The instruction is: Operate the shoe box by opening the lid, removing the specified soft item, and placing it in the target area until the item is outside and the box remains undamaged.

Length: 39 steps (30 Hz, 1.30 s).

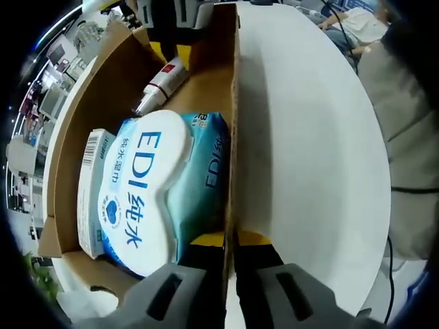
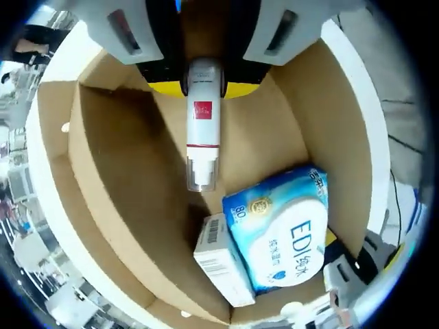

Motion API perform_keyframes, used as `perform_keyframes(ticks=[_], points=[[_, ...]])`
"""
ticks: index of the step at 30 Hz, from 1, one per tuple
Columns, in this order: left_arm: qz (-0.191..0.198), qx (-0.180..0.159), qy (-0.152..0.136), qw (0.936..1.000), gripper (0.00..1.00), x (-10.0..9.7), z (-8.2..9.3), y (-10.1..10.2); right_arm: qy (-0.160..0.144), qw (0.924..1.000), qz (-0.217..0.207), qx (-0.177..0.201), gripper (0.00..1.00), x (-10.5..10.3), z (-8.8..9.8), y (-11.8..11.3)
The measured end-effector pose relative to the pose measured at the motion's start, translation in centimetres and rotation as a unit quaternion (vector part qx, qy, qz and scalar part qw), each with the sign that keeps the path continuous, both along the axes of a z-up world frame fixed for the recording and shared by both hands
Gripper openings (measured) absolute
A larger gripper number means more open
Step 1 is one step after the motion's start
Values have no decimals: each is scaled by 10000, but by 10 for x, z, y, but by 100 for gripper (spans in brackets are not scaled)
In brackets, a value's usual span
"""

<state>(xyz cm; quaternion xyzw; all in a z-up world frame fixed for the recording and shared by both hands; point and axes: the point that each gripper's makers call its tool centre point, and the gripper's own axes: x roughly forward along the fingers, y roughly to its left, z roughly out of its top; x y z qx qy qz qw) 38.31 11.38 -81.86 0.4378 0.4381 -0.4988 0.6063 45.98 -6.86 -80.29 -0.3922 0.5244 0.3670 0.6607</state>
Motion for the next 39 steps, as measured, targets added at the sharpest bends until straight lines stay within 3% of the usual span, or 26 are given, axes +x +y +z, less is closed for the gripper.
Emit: perform_keyframes(ticks=[3, 7, 16, 39], points=[[7, -1, 8, 10000, 1, 0, 0, 0, 70, 9991, -360, 191, 17, -7, 0, 2], [9, -2, 6, 10000, 1, 0, 0, 0, 15, 9990, -406, 165, 17, -7, -1, 1], [0, -2, 8, 10000, 1, 0, 0, 0, 44, 9994, -333, -74, 17, -16, -11, 4], [-14, -12, -2, 10000, 1, 0, -1, 1, 85, 9989, -286, -361, 19, -12, -15, 3]])
